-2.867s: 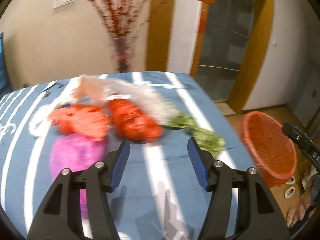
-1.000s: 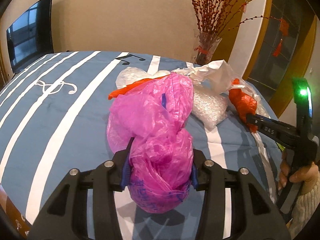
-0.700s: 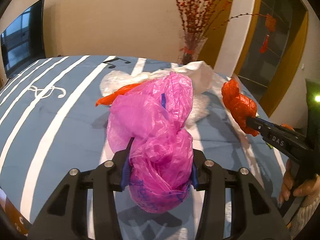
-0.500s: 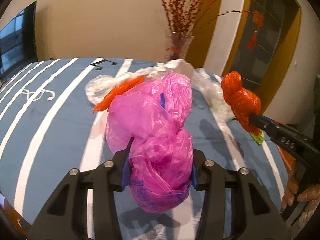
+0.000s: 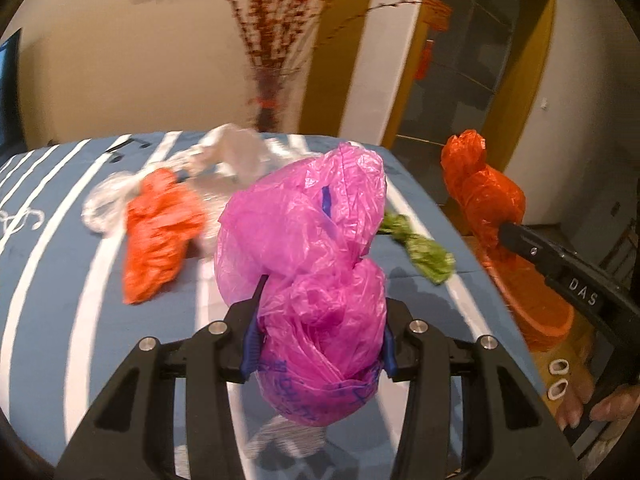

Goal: Collect trash
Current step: 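Carry the orange bag over the wastebasket and open the right tool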

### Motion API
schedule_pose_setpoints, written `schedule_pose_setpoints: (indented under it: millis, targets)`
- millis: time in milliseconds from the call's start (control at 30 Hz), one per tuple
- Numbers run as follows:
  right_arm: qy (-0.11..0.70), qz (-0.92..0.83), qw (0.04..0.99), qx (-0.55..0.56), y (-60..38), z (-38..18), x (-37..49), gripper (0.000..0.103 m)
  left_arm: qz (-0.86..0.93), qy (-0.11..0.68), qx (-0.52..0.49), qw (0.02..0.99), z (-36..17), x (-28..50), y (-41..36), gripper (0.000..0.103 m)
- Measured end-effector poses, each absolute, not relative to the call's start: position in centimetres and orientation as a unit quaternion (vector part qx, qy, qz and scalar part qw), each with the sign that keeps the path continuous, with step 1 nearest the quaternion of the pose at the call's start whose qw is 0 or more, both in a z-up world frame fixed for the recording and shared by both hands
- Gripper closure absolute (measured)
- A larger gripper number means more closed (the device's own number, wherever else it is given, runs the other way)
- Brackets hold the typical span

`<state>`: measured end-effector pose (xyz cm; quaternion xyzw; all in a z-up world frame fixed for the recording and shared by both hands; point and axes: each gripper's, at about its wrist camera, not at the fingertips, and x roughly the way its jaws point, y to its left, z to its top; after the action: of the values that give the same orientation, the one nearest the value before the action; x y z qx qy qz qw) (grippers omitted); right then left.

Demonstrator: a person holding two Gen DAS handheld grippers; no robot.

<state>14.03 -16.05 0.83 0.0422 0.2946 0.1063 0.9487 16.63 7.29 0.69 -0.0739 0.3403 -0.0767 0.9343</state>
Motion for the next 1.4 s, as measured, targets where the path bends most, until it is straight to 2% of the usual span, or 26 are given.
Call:
schedule_pose_setpoints:
  millis: [733, 1400]
  targets:
    - [0.243, -0.025, 0.965, 0.099, -27.6, 2.1, 11.6, 0.083, -0.2, 0.322, -0.05, 0.924, 2.7, 19.9, -5.4, 0.058]
    - [0.235, -0.077, 0.959, 0.14, -33.3, 1.0, 11.4, 0.083, -0.271, 0.333, -0.034, 0.903, 1.5, 22.9, -13.5, 0.058]
